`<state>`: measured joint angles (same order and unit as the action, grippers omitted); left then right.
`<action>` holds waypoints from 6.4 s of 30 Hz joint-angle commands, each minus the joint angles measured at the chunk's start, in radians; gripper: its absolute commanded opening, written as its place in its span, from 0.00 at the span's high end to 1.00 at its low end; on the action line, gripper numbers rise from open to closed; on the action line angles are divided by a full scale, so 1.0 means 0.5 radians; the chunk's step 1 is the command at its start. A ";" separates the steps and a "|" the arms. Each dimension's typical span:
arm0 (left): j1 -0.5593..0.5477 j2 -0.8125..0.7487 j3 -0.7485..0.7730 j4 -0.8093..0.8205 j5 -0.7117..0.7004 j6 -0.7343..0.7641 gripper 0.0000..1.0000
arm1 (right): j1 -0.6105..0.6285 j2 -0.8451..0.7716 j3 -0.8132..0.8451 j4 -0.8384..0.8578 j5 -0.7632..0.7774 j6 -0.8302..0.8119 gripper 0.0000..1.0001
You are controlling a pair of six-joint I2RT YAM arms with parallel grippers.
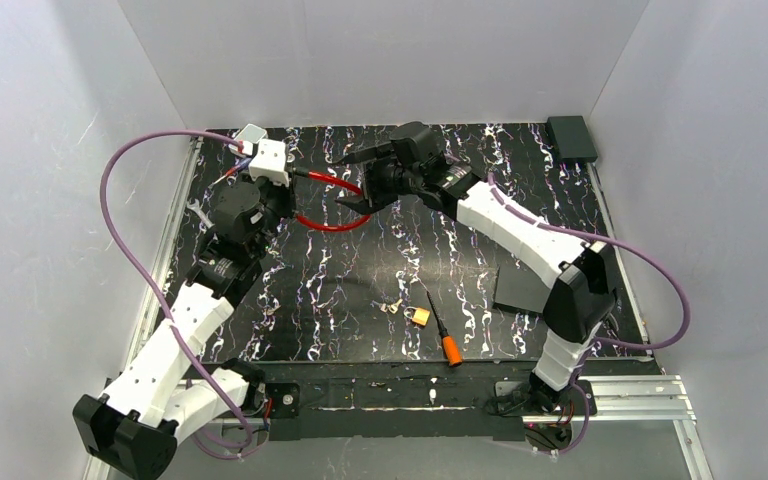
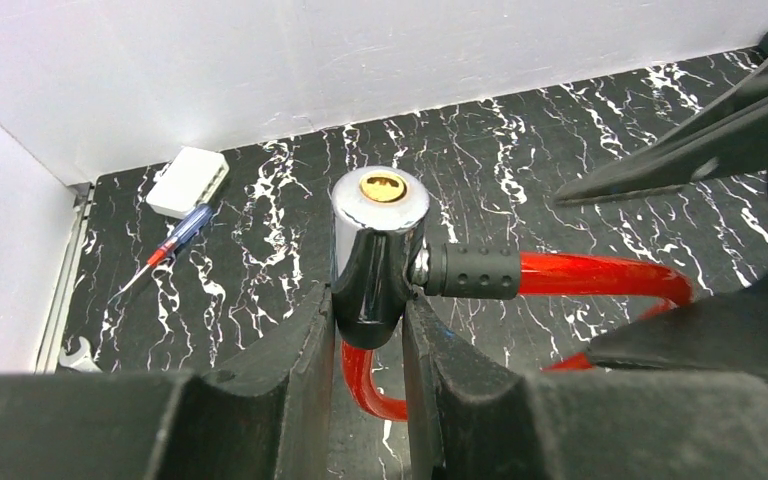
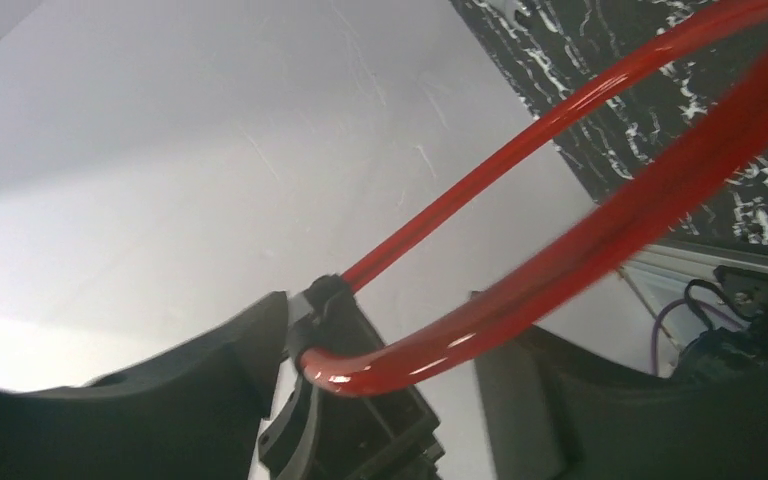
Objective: Unlock with the key
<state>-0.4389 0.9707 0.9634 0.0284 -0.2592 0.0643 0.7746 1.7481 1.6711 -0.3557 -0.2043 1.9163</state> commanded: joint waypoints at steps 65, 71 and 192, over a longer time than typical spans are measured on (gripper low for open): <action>-0.012 -0.114 1.138 -2.230 0.214 -1.906 0.19 | -0.162 0.879 -0.576 2.051 -0.982 -1.500 0.99; -0.012 -0.094 1.130 -2.237 0.216 -1.901 0.19 | -0.165 0.882 -0.581 1.879 -0.964 -1.609 0.99; -0.009 -0.153 0.246 -1.495 0.865 -3.764 0.45 | 0.382 -0.606 -0.424 0.435 0.230 -2.856 0.99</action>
<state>-0.4473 0.9203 1.1107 -0.7200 0.1711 -1.6440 0.9695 1.4757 1.3945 -0.1978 -0.1276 0.4583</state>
